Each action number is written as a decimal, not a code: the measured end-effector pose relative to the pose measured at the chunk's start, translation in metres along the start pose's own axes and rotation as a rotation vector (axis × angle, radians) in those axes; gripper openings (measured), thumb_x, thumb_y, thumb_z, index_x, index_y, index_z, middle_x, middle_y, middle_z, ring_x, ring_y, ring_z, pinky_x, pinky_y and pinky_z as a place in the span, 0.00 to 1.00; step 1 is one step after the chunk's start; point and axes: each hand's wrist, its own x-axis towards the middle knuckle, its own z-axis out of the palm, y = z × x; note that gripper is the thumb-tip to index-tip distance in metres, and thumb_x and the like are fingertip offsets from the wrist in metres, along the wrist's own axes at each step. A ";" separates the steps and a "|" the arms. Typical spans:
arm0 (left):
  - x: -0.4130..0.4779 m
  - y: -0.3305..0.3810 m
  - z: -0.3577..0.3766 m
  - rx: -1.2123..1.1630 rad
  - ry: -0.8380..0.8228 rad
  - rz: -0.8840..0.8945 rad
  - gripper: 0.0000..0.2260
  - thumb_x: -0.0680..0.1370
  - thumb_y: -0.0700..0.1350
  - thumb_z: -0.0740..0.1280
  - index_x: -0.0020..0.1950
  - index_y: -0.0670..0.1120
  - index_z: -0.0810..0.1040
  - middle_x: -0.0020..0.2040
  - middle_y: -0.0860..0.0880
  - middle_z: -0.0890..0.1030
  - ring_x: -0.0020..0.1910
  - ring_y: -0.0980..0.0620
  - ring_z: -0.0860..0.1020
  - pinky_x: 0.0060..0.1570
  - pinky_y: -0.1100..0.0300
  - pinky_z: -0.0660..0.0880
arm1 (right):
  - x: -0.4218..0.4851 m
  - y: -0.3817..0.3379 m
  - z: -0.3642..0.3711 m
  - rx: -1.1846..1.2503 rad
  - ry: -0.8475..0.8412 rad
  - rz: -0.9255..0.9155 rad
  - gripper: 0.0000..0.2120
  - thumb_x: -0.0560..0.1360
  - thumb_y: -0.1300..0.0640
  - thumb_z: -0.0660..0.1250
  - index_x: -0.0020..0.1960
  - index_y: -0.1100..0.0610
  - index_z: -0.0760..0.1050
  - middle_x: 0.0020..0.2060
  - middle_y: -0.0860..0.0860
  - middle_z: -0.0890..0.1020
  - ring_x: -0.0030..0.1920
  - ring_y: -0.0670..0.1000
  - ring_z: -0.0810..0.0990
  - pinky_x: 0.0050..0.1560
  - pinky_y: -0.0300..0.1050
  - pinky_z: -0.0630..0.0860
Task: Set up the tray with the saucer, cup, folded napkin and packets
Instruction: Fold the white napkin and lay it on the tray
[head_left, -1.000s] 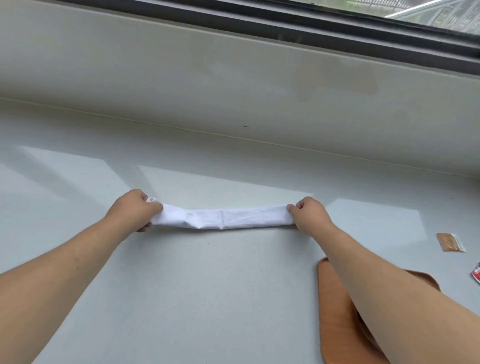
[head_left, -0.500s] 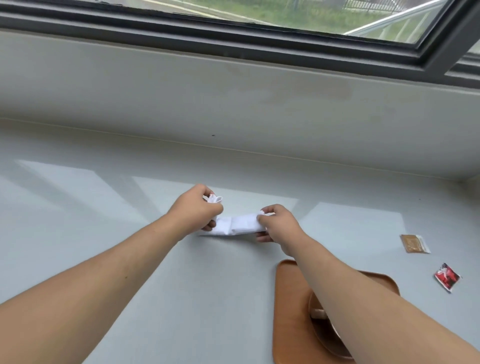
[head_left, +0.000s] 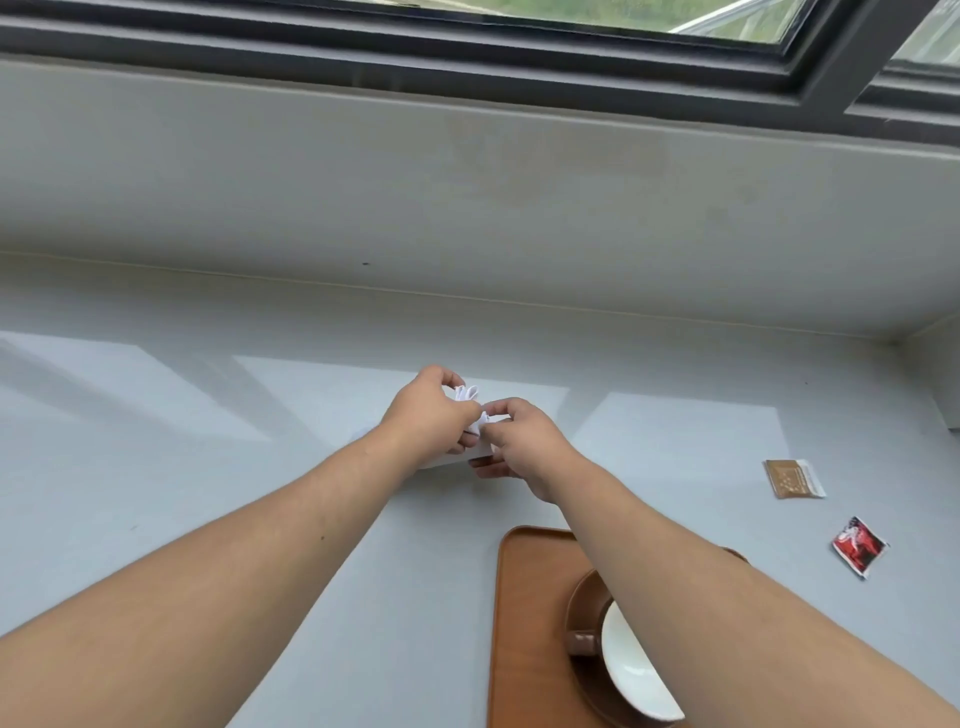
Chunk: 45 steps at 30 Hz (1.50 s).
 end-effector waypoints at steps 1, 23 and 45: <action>0.002 0.000 -0.001 -0.006 -0.036 -0.005 0.18 0.75 0.50 0.74 0.61 0.51 0.73 0.44 0.46 0.87 0.38 0.49 0.88 0.45 0.52 0.86 | 0.002 0.000 -0.003 -0.021 0.009 -0.008 0.12 0.77 0.61 0.64 0.59 0.52 0.74 0.51 0.59 0.85 0.39 0.58 0.87 0.45 0.52 0.86; 0.023 -0.052 -0.057 1.090 0.178 0.287 0.24 0.75 0.63 0.68 0.67 0.56 0.75 0.59 0.50 0.78 0.60 0.45 0.75 0.56 0.49 0.75 | 0.009 -0.002 0.012 -0.200 0.094 0.023 0.13 0.72 0.64 0.60 0.53 0.51 0.74 0.51 0.56 0.79 0.32 0.55 0.84 0.32 0.46 0.82; 0.000 -0.057 -0.029 1.358 0.141 0.946 0.19 0.51 0.29 0.76 0.37 0.42 0.77 0.32 0.45 0.74 0.24 0.44 0.71 0.21 0.60 0.59 | 0.015 -0.013 0.003 0.030 0.018 0.150 0.20 0.78 0.39 0.62 0.54 0.54 0.79 0.41 0.56 0.85 0.35 0.57 0.83 0.39 0.49 0.84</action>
